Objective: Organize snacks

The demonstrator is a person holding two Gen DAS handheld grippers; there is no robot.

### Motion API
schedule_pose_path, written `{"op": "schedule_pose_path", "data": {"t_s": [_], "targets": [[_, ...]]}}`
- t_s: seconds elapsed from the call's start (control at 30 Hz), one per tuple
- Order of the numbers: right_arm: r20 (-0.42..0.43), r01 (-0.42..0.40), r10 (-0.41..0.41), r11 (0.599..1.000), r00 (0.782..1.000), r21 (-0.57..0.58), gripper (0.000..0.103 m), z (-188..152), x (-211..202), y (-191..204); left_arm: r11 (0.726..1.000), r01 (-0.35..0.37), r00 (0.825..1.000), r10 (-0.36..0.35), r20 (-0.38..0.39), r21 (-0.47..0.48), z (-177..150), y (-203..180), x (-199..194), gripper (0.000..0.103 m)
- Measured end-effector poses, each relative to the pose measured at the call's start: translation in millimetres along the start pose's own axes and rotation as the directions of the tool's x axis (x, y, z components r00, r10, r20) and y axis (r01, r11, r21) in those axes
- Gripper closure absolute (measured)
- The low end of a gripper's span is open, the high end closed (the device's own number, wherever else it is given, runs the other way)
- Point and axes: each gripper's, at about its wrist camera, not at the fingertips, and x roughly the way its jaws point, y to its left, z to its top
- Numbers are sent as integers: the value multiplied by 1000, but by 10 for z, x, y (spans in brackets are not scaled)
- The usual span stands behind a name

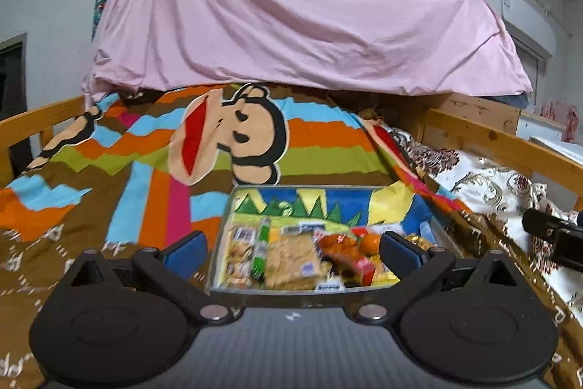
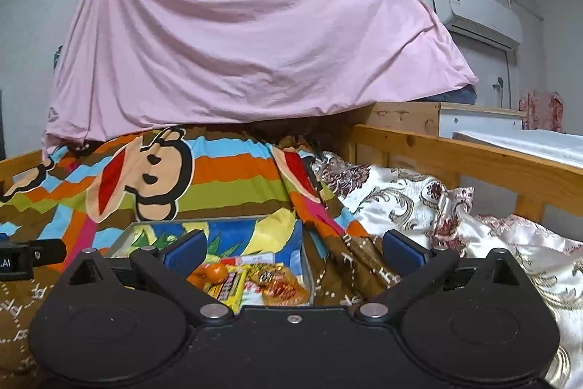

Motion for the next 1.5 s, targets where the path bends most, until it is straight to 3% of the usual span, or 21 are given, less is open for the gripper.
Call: {"op": "schedule_pose_path", "data": {"t_s": [0.3,0.77,1.1,1.5], "targets": [[-16,-31,30,999,999,-19,1,-80,-378,3,999,-43,999,43,-16,-8,-183,57,-394,1],[-118,-90,83,994,990,-59,1,-282,-763,38,997,-63,995,67,-73,46,-454,29,-727,1],[-139,-101,90,992,986,-73,1,-327,-870,45,995,-59,993,67,-101,75,-570,18,-827,1],[-222,-115,90,988,971,-106,1,-414,-757,106,994,-70,987,81,-139,84,-608,32,-774,1]]}}
